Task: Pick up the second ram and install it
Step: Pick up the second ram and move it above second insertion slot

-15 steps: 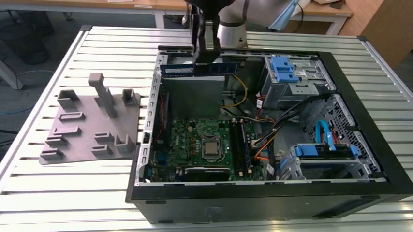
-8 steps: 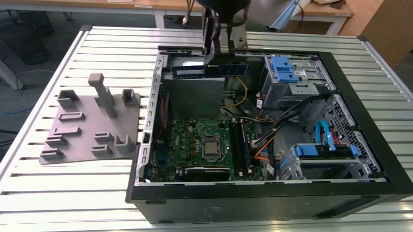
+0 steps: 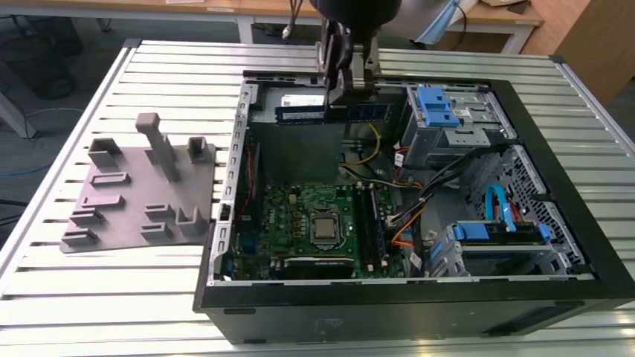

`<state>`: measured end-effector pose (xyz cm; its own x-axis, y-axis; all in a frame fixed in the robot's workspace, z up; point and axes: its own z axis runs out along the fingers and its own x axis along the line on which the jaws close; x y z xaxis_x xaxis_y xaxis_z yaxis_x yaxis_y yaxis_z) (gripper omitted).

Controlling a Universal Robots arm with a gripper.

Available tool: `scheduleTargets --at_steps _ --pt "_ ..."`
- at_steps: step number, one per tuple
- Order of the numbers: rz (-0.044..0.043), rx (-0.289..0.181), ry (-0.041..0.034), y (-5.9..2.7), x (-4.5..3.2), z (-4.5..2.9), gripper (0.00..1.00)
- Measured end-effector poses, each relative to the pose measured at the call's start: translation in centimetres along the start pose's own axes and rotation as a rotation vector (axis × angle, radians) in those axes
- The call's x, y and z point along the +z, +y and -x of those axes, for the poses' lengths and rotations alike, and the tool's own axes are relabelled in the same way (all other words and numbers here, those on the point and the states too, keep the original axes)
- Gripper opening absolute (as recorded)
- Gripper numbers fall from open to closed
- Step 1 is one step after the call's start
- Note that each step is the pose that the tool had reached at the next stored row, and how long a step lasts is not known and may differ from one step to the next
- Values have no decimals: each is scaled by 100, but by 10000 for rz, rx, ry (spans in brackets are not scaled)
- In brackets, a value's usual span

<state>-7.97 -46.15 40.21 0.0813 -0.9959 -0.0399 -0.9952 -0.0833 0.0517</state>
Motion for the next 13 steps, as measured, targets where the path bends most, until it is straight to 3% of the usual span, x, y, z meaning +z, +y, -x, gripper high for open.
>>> scheduleTargets --at_steps 13 --pt "9 0 -1 -146 110 -16 14"
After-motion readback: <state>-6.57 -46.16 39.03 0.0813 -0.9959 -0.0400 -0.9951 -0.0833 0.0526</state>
